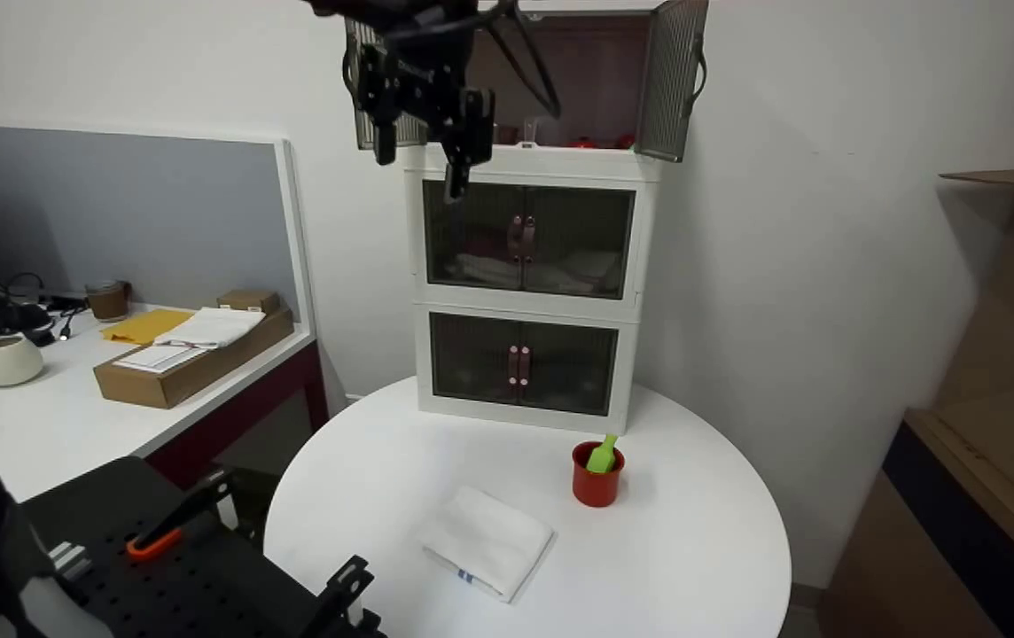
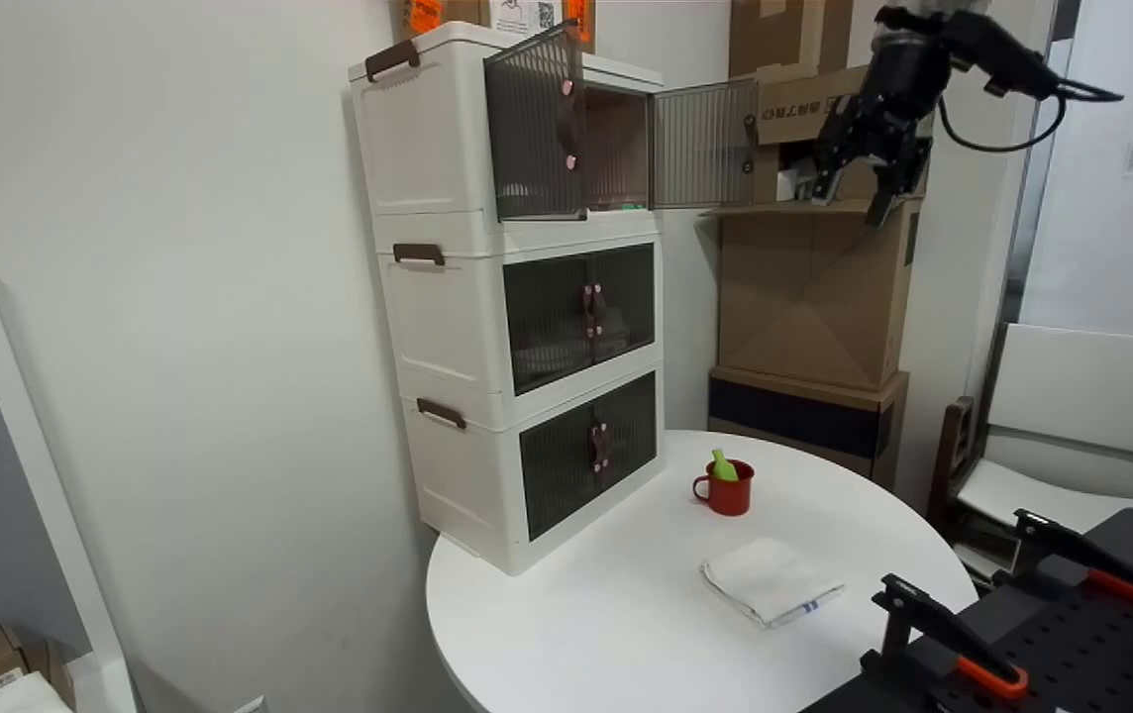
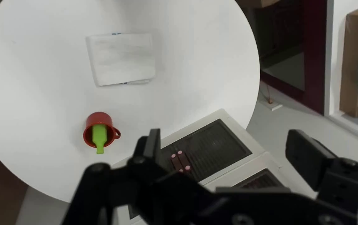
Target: Put the orange cup in the top compartment
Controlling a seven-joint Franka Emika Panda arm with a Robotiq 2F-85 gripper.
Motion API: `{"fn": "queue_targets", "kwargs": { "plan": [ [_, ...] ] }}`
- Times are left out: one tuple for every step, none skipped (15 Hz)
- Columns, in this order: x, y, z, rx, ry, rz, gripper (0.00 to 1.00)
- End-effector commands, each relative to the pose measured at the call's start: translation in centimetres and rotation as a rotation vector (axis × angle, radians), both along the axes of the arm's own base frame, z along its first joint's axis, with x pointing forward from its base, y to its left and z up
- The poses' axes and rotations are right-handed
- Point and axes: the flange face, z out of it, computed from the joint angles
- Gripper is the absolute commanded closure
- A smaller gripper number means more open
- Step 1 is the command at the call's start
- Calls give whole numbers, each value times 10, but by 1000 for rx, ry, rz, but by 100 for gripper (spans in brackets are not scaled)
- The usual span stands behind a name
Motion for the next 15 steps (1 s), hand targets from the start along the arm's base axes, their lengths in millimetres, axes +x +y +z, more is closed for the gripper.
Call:
{"fn": "queue_targets", "kwargs": {
  "plan": [
    [36, -19, -52, 44, -16, -201, 0],
    [46, -26, -68, 41, -28, -257, 0],
    [55, -33, -83, 37, -43, -314, 0],
    [65, -43, -100, 24, -60, -370, 0],
    [74, -53, -117, 8, -69, -425, 0],
    [81, -62, -132, -5, -77, -482, 0],
    [89, -68, -147, -14, -76, -537, 0],
    [96, -75, -162, -29, -74, -590, 0],
    [104, -81, -178, -38, -68, -644, 0],
    [113, -86, -193, -43, -56, -697, 0],
    [123, -91, -208, -43, -43, -749, 0],
    [133, -96, -223, -38, -21, -801, 0],
    [143, -100, -239, -29, 5, -850, 0],
    [153, -104, -254, -16, 36, -896, 0],
    [162, -107, -268, -4, 65, -934, 0]
  ]
}}
